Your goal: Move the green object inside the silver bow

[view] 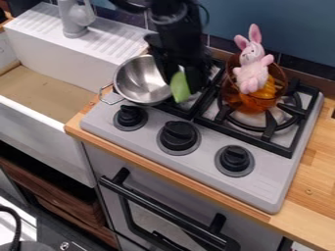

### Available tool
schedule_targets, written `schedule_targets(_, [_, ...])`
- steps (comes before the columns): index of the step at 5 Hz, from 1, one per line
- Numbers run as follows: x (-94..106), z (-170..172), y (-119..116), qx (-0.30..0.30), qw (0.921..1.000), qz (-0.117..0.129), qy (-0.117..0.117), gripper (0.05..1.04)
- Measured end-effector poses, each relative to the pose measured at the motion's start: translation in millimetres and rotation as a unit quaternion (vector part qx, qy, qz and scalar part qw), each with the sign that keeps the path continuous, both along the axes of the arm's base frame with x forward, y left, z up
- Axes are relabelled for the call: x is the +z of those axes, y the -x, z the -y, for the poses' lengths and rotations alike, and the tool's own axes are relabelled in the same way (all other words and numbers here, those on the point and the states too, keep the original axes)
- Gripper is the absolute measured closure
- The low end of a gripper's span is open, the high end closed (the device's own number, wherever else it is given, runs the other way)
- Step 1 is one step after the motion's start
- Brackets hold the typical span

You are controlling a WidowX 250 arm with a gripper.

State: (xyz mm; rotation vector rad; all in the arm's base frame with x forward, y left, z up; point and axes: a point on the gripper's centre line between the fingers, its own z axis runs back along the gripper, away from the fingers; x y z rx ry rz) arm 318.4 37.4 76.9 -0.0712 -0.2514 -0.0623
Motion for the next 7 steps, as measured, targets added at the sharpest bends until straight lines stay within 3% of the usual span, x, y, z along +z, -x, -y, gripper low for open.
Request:
schedule_targets(1, [10.2,-17,-2,0.011,0.9998,0.004,0.017,0.41])
schedule_targets(2, [16.1,-27,-8,0.033,0.9993,0.01,0.018,0.41])
schedule_targets(5, [10.0,-43,-14,0.064,0.9979,0.012,-0.001,0.435])
schedule_targets(6, [8.2,-43,-9,0.068,0.9977,-0.003,-0.002,0.391])
schedule_targets(7, [0.6,-46,-10,0.076,0.9963,-0.04,-0.004,0.127])
